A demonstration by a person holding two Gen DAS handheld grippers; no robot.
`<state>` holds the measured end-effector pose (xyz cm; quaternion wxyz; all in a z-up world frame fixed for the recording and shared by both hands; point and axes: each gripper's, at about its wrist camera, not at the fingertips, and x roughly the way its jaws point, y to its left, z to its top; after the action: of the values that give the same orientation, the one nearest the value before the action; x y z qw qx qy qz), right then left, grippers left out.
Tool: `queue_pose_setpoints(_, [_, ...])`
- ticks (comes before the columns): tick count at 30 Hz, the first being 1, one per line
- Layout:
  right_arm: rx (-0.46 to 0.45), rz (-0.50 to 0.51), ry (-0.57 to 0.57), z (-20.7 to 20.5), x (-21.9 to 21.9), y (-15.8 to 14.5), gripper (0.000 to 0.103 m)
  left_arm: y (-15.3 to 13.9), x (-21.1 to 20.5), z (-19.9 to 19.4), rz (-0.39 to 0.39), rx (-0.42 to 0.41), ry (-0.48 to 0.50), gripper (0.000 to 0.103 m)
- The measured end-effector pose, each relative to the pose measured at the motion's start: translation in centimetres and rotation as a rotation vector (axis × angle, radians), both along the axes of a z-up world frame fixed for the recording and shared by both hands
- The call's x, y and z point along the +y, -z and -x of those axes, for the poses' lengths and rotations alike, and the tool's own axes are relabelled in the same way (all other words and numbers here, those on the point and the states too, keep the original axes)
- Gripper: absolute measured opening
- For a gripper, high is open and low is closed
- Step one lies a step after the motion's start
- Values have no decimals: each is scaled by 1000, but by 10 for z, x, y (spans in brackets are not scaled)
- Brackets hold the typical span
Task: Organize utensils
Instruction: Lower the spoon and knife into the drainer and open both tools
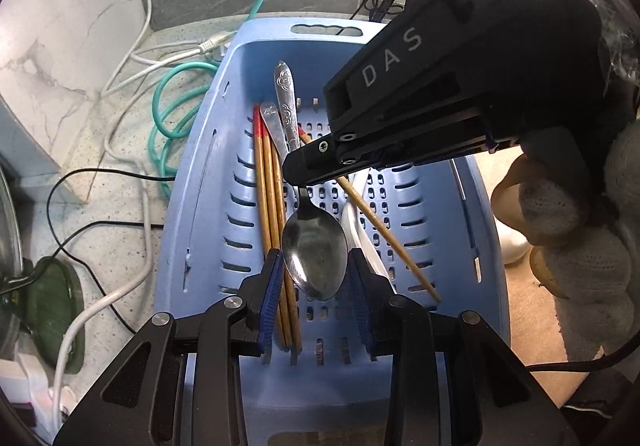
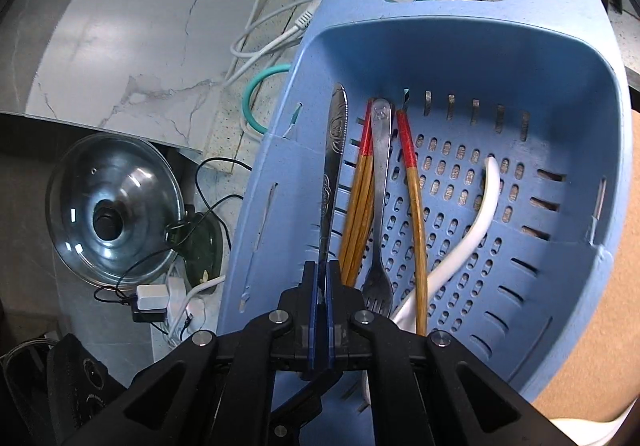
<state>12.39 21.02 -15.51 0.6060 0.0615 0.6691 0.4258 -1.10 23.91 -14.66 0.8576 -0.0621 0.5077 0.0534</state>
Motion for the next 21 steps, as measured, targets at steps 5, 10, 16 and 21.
queue_pose_setpoints(5, [3,19,-10,-1,1,5,7,1,0,-2,-3,11,-6,31])
queue_pose_setpoints(10, [2,21,-23,0,4,4,7,2,2,-4,-7,21,-18,31])
queue_pose_setpoints(16, [0,32,-21,-1,6,5,8,3,4,-3,-14,32,-37,31])
queue_pose_setpoints(21, [-17,22,-20,-4,2,-1,12,-1,5,2,-20,24,-48,31])
